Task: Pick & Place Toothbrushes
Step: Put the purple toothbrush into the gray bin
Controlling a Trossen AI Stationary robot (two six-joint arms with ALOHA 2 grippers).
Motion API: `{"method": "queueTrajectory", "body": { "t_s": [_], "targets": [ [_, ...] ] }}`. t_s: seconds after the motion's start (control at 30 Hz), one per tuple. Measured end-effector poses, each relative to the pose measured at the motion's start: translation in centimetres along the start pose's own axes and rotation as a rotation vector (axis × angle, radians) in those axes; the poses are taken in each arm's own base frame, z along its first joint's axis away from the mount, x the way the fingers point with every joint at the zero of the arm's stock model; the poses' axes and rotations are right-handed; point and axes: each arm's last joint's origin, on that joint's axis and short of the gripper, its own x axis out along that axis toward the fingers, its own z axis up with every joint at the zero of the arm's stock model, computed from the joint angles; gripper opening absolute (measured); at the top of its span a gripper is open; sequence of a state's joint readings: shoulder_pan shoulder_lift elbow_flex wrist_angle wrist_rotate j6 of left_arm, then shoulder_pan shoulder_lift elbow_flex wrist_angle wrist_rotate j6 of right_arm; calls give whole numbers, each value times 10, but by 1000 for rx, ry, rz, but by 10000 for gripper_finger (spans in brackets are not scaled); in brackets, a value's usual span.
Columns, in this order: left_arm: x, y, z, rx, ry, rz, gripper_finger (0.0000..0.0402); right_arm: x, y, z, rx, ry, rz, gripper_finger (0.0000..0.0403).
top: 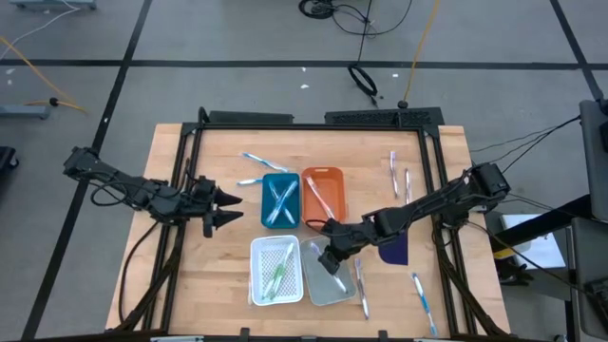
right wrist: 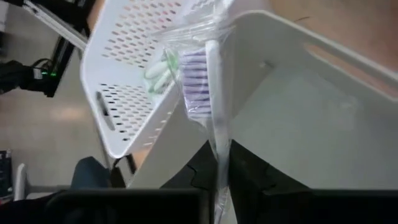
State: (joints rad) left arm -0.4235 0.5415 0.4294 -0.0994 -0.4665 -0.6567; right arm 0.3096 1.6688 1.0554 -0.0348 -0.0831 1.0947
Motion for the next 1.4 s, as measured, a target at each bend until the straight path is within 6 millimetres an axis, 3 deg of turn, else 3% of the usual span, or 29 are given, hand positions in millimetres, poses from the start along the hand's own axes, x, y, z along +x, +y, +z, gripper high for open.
{"method": "queueTrajectory", "body": {
  "t_s": [0.6, 1.4],
  "targets": [
    [0, 0, 0, -2, 11, -14, 271, 0, -6, -2, 26, 68, -39, 30],
    [0, -2, 2, -10, -10, -29, 271, 23, -25, -1, 12, 108, -84, 32]
  ]
}}
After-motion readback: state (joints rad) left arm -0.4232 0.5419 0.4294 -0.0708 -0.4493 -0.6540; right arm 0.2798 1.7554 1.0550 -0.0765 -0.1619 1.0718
